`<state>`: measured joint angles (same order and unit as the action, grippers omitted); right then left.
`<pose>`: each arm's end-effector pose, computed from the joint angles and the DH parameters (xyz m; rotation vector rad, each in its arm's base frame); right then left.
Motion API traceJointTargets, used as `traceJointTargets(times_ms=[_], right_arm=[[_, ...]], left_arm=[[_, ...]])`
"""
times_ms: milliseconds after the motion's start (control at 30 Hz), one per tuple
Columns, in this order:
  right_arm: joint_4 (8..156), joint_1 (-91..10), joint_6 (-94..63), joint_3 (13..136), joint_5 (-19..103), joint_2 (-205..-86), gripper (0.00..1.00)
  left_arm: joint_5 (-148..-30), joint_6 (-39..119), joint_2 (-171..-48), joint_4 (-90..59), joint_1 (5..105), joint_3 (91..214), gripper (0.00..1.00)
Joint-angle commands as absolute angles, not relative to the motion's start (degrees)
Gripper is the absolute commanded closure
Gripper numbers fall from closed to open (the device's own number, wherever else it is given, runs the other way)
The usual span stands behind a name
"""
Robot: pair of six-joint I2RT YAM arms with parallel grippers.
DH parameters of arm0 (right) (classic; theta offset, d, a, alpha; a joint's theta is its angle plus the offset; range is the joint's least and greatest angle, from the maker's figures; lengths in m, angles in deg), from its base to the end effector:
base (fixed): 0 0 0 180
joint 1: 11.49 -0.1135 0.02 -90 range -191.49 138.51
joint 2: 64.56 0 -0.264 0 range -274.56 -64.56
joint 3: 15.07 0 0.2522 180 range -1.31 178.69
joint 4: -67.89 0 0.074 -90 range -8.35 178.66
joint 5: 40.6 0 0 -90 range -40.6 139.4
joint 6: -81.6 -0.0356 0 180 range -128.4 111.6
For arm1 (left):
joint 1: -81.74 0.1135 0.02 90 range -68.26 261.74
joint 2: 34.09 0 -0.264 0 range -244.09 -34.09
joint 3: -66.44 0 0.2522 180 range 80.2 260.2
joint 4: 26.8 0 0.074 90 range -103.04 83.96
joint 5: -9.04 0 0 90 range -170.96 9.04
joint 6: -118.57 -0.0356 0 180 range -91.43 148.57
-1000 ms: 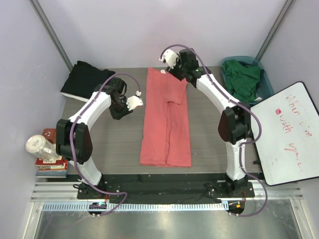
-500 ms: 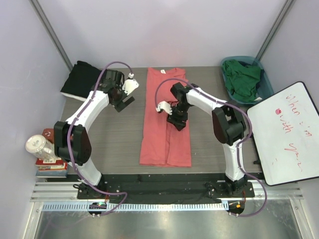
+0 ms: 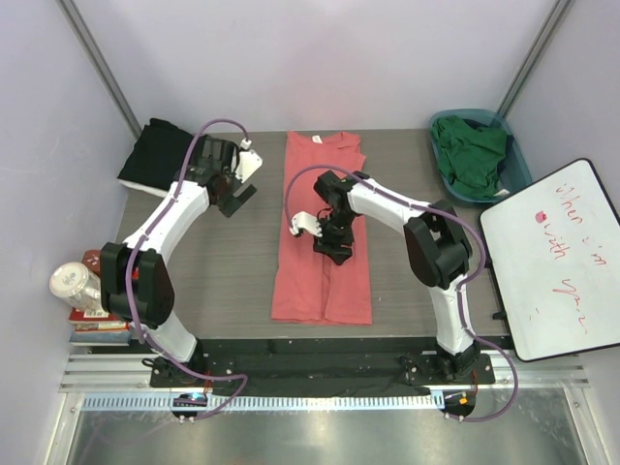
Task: Fold and stack the t-shirts
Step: Grab the bottom of the folded rectangular tshirt with both arms
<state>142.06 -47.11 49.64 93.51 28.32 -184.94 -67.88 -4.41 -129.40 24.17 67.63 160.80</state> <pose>0.3241 0.2480 0.1827 -2.1700 2.0091 0.5195 0.3546 -0.0808 0.2866 0.9045 2.3224 0.4225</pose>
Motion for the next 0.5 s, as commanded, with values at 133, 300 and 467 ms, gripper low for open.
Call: traceJointTargets(times_ms=[133,300,467], right_arm=[[143.1,-48.4,50.5,99.0,27.6,-186.0,0.55],[144.9,-49.2,51.4,101.4,27.4,-187.9,0.61],[147.0,-49.5,52.9,101.3,27.4,-188.2,0.6]], left_arm=[[-66.0,-3.3,-125.1,21.3,67.9,157.7,0.0],[-65.8,-3.6,-125.1,21.0,67.9,157.5,0.0],[-65.6,-4.5,-125.4,20.7,67.9,157.5,0.0]])
